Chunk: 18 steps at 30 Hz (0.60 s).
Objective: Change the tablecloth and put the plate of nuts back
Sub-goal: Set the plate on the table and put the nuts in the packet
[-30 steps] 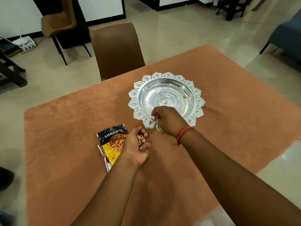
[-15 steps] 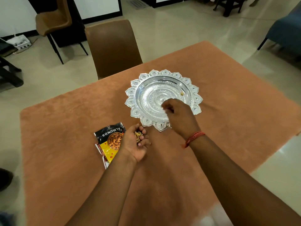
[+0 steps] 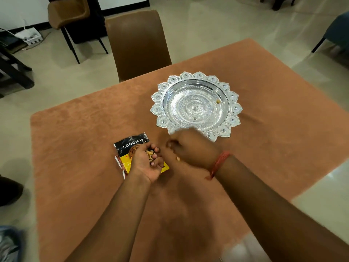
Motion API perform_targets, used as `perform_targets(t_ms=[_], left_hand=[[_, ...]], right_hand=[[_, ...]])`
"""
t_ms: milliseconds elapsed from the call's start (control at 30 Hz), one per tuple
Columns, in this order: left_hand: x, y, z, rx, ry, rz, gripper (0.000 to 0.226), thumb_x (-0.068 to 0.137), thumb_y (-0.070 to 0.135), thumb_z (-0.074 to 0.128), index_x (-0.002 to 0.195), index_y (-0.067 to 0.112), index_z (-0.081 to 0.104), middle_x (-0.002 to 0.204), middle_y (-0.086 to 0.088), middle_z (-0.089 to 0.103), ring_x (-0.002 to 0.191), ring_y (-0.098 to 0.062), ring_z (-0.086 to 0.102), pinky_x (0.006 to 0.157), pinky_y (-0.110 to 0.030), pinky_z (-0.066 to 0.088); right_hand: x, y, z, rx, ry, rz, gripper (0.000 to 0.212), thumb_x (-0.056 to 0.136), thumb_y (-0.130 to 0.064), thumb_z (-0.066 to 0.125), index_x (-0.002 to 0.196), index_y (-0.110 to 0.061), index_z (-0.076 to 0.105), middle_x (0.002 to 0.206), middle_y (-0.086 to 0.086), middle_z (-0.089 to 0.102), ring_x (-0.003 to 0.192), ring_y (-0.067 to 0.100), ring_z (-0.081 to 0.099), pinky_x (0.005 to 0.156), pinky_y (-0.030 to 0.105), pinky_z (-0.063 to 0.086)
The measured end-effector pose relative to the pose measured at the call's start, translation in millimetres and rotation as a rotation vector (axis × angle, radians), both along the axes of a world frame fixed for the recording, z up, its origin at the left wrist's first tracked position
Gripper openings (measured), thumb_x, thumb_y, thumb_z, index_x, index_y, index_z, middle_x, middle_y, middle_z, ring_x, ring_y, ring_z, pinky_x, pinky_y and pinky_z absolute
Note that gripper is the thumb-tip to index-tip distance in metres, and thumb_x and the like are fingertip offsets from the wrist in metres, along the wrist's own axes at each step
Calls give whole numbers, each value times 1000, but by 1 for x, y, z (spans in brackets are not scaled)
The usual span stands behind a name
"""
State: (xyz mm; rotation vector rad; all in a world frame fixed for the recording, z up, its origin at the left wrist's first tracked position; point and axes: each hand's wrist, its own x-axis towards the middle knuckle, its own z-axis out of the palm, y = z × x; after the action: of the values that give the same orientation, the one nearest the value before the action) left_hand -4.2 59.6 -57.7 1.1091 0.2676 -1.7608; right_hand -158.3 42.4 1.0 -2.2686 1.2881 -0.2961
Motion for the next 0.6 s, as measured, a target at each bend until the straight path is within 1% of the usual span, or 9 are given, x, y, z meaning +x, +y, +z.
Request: perform_targets(t_ms=[100, 200, 267, 333, 433, 467, 533, 567, 600], left_hand=[[9, 4, -4, 8, 0, 18, 32, 100, 19, 40, 68, 14, 44, 58, 1, 42, 36, -6, 31, 25, -15, 19], [15, 9, -7, 20, -3, 29, 34, 100, 20, 40, 67, 14, 44, 57, 0, 41, 38, -7, 30, 26, -15, 19], [16, 13, -10, 37, -6, 26, 33, 100, 21, 41, 68, 14, 45, 57, 0, 42, 38, -7, 31, 26, -15, 19], [16, 16, -14, 54, -1, 14, 32, 100, 21, 42, 69, 14, 45, 57, 0, 42, 36, -7, 32, 26, -15, 18], [15, 19, -18, 73, 3, -4, 31, 99, 21, 41, 69, 14, 45, 58, 0, 42, 36, -7, 32, 26, -15, 18], [14, 21, -19, 76, 1, -7, 31, 99, 21, 41, 69, 14, 45, 58, 0, 42, 36, -7, 33, 25, -15, 18], [12, 23, -21, 75, -10, -17, 31, 99, 20, 42, 69, 14, 46, 55, -1, 44, 36, -7, 33, 26, -15, 19], [11, 24, -21, 76, -12, -25, 31, 99, 20, 42, 69, 14, 46, 55, -1, 44, 36, -7, 33, 26, -15, 19], [9, 23, -22, 76, -9, -32, 31, 99, 20, 42, 69, 13, 46, 55, -1, 45, 36, -7, 34, 26, -15, 19]], right_hand=[[7, 35, -32, -63, 95, -11, 24, 75, -1, 65, 94, -12, 72, 89, 13, 69, 80, 31, 66, 62, 23, 40], [10, 38, -82, 54, 217, -51, 48, 84, 1, 51, 130, -12, 55, 118, 17, 59, 104, 37, 59, 86, 36, 47], [7, 30, -102, 54, 288, -77, 50, 89, -3, 47, 138, -11, 46, 131, 16, 51, 113, 37, 52, 95, 40, 42], [5, 27, -110, 35, 306, -20, 43, 90, -10, 52, 132, -4, 53, 131, 19, 52, 111, 40, 52, 95, 43, 41], [0, 32, -124, -10, 250, 21, 37, 71, -10, 76, 105, 3, 68, 104, 24, 65, 81, 44, 63, 75, 45, 55], [1, 36, -126, 4, 231, 27, 37, 76, -13, 73, 108, 3, 67, 105, 25, 65, 82, 45, 62, 76, 45, 55], [1, 44, -126, -22, 238, 4, 44, 94, -29, 44, 125, -3, 61, 116, 23, 61, 96, 42, 58, 86, 45, 49], [0, 47, -126, -35, 225, -48, 54, 92, -36, 31, 125, -6, 61, 113, 20, 61, 95, 39, 57, 84, 43, 48], [0, 50, -122, -23, 161, -105, 55, 88, -36, 29, 116, -6, 65, 103, 19, 63, 87, 37, 59, 77, 41, 51]])
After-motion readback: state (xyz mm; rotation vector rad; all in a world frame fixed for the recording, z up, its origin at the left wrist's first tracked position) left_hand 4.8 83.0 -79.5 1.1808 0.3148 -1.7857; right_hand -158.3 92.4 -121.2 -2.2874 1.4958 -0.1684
